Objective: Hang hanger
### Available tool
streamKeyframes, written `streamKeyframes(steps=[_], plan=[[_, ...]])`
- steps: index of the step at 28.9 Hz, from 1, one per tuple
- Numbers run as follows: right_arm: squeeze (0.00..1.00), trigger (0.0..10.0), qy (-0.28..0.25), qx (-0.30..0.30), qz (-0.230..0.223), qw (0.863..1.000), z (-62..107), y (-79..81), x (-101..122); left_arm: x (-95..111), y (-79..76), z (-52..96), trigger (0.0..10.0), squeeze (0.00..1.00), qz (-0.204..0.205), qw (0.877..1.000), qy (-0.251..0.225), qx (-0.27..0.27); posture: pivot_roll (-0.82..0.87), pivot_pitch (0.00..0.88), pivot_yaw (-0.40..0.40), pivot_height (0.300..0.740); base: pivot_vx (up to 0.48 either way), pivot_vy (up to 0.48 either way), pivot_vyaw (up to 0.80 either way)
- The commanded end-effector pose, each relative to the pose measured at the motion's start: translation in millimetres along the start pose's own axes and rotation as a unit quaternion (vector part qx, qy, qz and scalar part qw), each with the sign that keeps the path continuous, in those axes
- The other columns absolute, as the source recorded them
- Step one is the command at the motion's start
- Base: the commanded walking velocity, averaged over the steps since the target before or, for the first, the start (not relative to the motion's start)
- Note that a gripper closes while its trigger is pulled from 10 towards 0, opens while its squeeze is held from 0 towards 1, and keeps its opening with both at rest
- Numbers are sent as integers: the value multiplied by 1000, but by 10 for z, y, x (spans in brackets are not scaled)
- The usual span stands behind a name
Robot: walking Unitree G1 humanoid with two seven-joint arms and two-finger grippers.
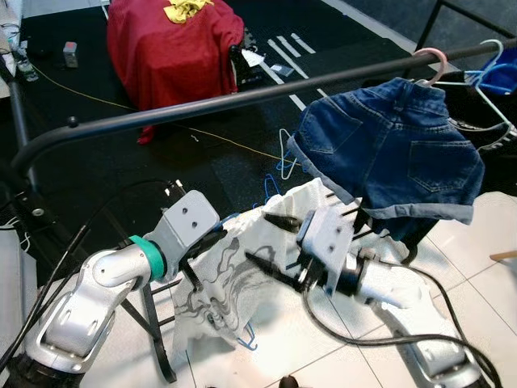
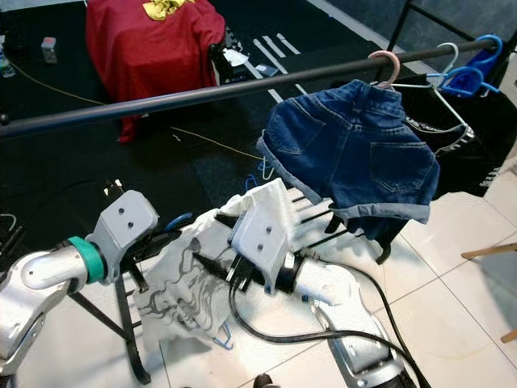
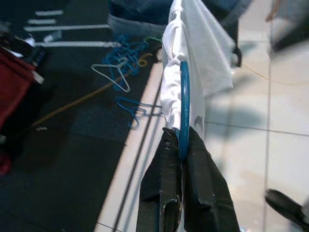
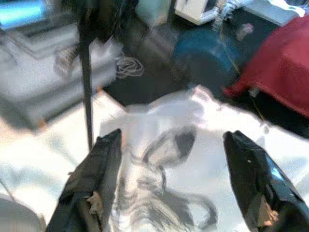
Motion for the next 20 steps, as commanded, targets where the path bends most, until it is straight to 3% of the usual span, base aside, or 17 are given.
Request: streamKeyframes(steps=[1, 3, 4, 5, 7, 8, 11, 13, 16, 20], plan=[[0, 10000, 82, -4, 27, 996, 46, 160, -494, 248, 175, 59, 0, 0, -19, 999, -40, 10, -93, 209, 66, 740, 0, 0, 0], [0, 10000, 121, -80, 48, 988, 94, -11, -730, 395, 235, 122, 0, 0, -47, 997, -58, -4, -92, 207, 65, 740, 0, 0, 0], [0, 10000, 121, -80, 48, 988, 94, -11, -730, 395, 235, 122, 0, 0, -47, 997, -58, -4, -92, 207, 65, 740, 0, 0, 0], [0, 10000, 130, -121, 54, 983, 121, -119, -795, 436, 230, 154, 0, 0, -59, 996, -61, -18, -92, 207, 65, 740, 0, 0, 0], [0, 10000, 134, -200, 52, 969, 182, -333, -835, 480, 145, 222, 0, 0, -84, 993, -65, -60, -88, 203, 67, 740, 0, 0, 0], [0, 10000, 102, -269, 25, 957, 214, -518, -766, 483, -1, 308, 0, 0, -112, 985, -61, -115, -81, 198, 69, 740, 0, 0, 0], [0, 10000, 102, -269, 25, 957, 214, -518, -766, 483, -1, 308, 0, 0, -112, 985, -61, -115, -81, 198, 69, 740, 0, 0, 0], [0, 10000, 61, -299, 22, 952, 166, -630, -597, 394, -140, 407, 0, 0, -157, 972, -37, -169, -70, 194, 73, 740, 0, 0, 0], [0, 10000, 45, -295, 40, 954, 85, -651, -497, 317, -198, 444, 0, 0, -172, 966, -18, -192, -65, 191, 76, 740, 0, 0, 0], [0, 10000, 46, -276, 61, 958, -55, -591, -517, 321, -171, 376, 0, 0, -150, 973, -20, -177, -62, 184, 75, 740, 0, 0, 0]])
Point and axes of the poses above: a point about 5 cm out from each wrist's last joint towards the gripper, its own z axis pointing back from the gripper into the wrist, its own x axis along the axis of the wrist's last joint, y = z × x, the point moved 6 cm from there along -z, pointing out of the wrist towards the gripper, and after that the axes turned 2 degrees about z, right-handed, at the moved point
